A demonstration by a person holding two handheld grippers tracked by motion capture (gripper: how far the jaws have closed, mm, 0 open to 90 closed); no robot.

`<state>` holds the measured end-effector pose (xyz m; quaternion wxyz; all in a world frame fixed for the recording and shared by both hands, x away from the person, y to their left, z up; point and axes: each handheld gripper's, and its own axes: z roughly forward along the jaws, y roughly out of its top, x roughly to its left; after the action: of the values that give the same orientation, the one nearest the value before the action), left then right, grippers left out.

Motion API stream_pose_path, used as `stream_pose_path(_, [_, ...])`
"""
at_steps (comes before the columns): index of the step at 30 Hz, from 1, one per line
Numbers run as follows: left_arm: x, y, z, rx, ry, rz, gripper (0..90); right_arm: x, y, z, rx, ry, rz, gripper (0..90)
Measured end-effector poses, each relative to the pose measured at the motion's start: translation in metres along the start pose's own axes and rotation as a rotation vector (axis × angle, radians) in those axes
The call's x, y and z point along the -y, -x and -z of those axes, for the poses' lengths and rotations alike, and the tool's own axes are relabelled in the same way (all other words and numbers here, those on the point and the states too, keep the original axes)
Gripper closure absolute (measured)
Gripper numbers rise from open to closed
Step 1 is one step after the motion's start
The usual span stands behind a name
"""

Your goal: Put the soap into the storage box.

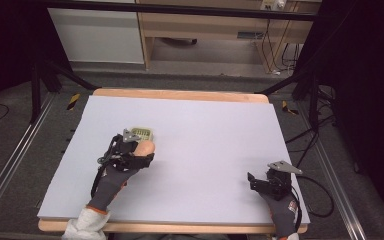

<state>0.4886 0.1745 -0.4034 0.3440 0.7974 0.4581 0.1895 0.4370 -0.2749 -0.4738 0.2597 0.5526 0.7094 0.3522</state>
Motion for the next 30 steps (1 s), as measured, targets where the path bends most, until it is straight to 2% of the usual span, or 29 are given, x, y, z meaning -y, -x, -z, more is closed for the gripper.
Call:
stream_pose_path(21, [-0.01, -0.025, -0.001, -0.066, 0.03, 0.054, 31.3, 0.0, 0.0, -0.001, 0.001, -0.002, -0.001, 11.2])
stream_pose_path(24, [-0.013, -0.029, -0.003, -0.072, 0.032, 0.073, 31.4, 0.0, 0.0, -0.002, 0.005, -0.004, 0.004, 11.3])
stream_pose_path(30, [-0.017, -0.034, -0.009, -0.095, 0.031, 0.078, 31.4, 0.0, -0.001, -0.004, 0.009, -0.009, 0.011, 11.3])
